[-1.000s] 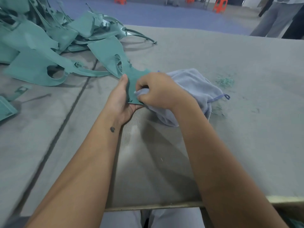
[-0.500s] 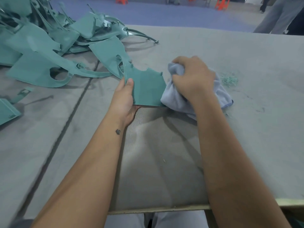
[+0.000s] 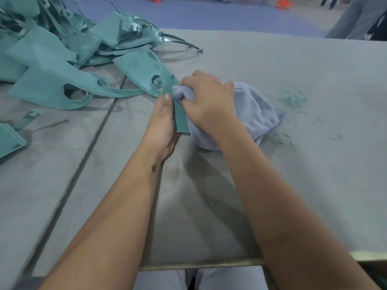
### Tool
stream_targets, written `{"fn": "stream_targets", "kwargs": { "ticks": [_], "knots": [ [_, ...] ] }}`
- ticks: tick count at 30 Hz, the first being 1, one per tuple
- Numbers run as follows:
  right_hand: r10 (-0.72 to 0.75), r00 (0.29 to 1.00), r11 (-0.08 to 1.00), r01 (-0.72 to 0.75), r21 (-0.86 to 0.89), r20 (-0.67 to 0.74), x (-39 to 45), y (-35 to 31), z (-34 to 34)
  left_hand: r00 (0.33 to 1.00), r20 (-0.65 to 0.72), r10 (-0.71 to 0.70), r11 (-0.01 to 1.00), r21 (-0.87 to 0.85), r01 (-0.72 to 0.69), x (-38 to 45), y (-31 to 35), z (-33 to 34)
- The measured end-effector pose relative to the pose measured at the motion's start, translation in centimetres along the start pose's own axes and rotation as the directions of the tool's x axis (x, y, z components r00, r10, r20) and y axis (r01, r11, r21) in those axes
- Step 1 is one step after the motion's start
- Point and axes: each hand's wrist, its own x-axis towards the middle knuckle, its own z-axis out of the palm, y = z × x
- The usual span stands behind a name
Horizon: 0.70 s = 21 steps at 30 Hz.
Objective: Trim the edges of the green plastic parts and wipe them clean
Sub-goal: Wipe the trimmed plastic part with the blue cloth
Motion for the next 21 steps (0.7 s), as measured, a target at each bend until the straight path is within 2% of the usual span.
{"fn": "stream_targets", "kwargs": {
  "ticks": [2, 4, 9, 12, 16, 21],
  "knots": [
    [0.076, 0.995, 0.997, -0.077, -0.012, -0.068, 0.5, -0.6, 0.4, 0.999, 0.045, 0.028, 0.999, -0.04, -0.026, -0.1, -0.1, -0.1],
    [0.063, 0.994, 0.996, -0.069, -0.062, -0.09, 0.6, -1.1, 0.8, 0.999, 0.035, 0.016, 0.998, -0.068, -0.014, 0.1, -0.1, 0.0],
    [-0.16, 0.984, 0.987, 0.162, -0.013, 0.075, -1.1, -1.0, 0.8, 0.978, -0.103, -0.183, 0.97, -0.181, 0.162, 0.4, 0.7, -0.1],
    [-0.21, 0.965, 0.977, 0.211, 0.009, 0.157, -1.8, -0.6, 0.3, 0.974, -0.091, -0.21, 0.953, -0.242, 0.183, 0.6, 1.1, -0.4],
    [-0.105, 0.979, 0.994, 0.107, 0.002, 0.177, -1.5, 0.0, 0.0, 0.97, -0.102, -0.219, 0.963, -0.183, 0.198, 0.4, 0.8, 0.1],
    [0.166, 0.986, 0.986, -0.166, 0.026, -0.001, -1.8, 1.6, 0.2, 0.99, -0.073, -0.122, 0.988, -0.102, 0.114, 0.4, 0.5, -0.2]
  ]
}}
